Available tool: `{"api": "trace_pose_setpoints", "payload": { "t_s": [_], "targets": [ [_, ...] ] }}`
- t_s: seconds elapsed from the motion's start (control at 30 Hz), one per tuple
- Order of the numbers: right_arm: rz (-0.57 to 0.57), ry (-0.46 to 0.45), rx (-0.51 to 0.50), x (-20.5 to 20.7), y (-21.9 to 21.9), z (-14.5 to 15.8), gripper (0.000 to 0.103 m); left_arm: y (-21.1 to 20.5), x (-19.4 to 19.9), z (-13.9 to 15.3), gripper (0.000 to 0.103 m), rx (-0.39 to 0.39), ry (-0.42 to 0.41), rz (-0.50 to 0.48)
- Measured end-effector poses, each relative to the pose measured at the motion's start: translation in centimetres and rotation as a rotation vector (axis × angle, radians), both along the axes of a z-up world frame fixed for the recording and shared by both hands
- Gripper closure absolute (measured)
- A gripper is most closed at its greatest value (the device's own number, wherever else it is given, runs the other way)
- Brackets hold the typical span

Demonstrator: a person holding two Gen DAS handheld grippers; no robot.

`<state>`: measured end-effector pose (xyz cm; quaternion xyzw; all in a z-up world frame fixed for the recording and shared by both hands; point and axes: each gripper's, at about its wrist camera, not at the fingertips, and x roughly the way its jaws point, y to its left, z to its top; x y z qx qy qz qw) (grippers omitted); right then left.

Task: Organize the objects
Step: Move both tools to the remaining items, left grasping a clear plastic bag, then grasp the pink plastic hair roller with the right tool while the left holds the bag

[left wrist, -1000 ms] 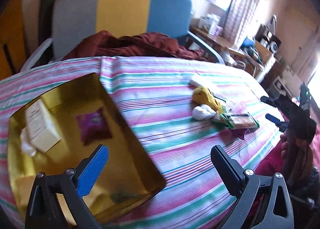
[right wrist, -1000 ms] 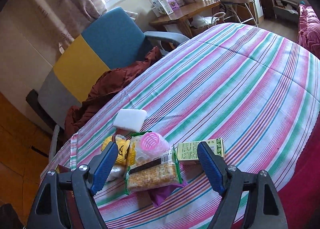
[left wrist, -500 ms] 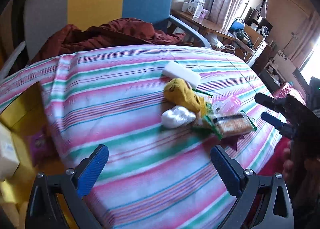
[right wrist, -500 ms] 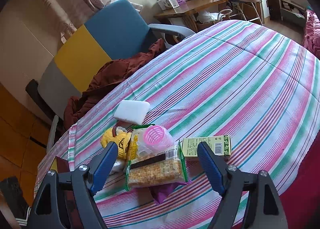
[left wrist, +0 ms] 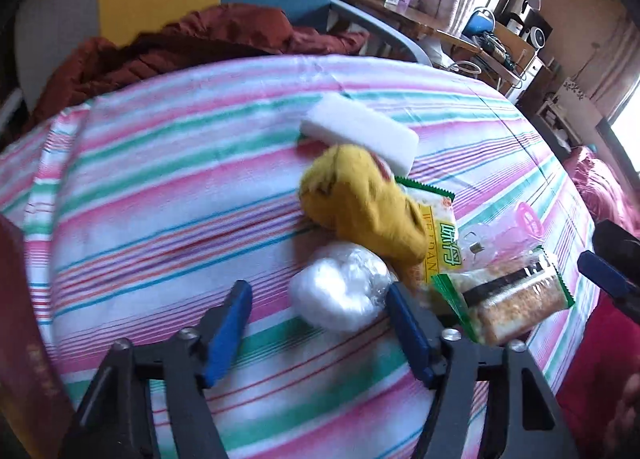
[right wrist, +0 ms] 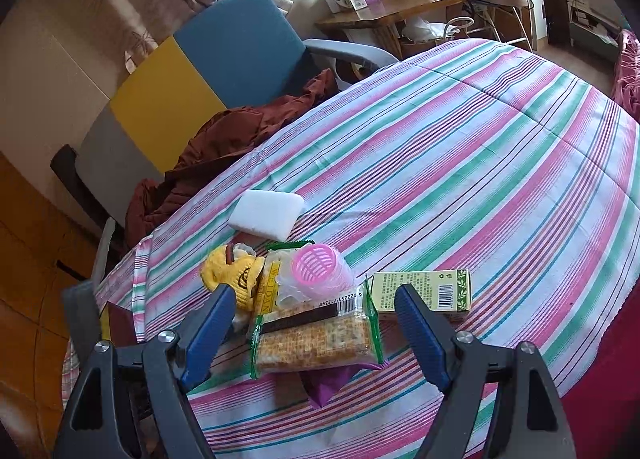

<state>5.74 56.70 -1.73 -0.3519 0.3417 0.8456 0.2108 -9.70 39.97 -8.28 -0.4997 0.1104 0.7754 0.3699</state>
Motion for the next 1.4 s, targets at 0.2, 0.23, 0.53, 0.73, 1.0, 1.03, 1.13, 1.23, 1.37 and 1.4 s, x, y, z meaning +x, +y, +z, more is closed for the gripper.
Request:
{"api": "trace_pose_setpoints", "payload": {
  "t_s": [0.2, 0.23, 0.53, 0.73, 1.0, 1.03, 1.13, 1.23, 1.37, 1.4],
  "targets": [
    [0.015, -0.046, 0.027, -0.8, -0.2, -0.2, 0.02, -1.1, 0.5, -0.5, 0.067, 0.018, 0.087, -0.019],
    [0.024, -0.06, 0.035, -1.2, -0.2, -0.3, 0.02, -1.5, 0.6, -0.5, 0.067, 0.028, 0.08, -0.016],
    [0.212, -0.242, 0.135, -7.9, -0.2, -2.0, 0.021, -2.6, 0.4, -0.6, 0.066, 0.08, 0.058, -0.018],
    [0.215, -0.282, 0.127, -7.9, 0.2, -3.7, 0.044, -2.8, 0.2, -0.8, 0.066, 0.116, 0.038, -0.002],
    [0.169, -0.214, 0.137, -7.2, 1.0, -2.4, 0.044, -3.0, 0.1, -0.9, 0.066, 0.149, 0.025, 0.007],
    [0.162, -0.208, 0.136, -7.2, 1.2, -2.2, 0.044, -3.0, 0.0, -0.9, 0.066, 0.15, 0.024, 0.008],
    [0.148, -0.201, 0.138, -7.2, 1.5, -2.1, 0.044, -3.1, 0.1, -0.7, 0.069, 0.145, 0.027, 0.013],
    [0.142, -0.163, 0.142, -6.9, 1.6, -1.5, 0.044, -3.5, 0.5, -0.4, 0.071, 0.138, 0.028, 0.007],
    [0.162, -0.039, 0.146, -6.2, 1.3, 0.4, 0.044, -4.5, 1.6, 0.4, 0.071, 0.138, 0.025, 0.01],
    [0.175, -0.014, 0.142, -6.1, 1.2, 0.7, 0.044, -4.7, 2.0, 0.7, 0.071, 0.141, 0.03, 0.009]
  ]
}}
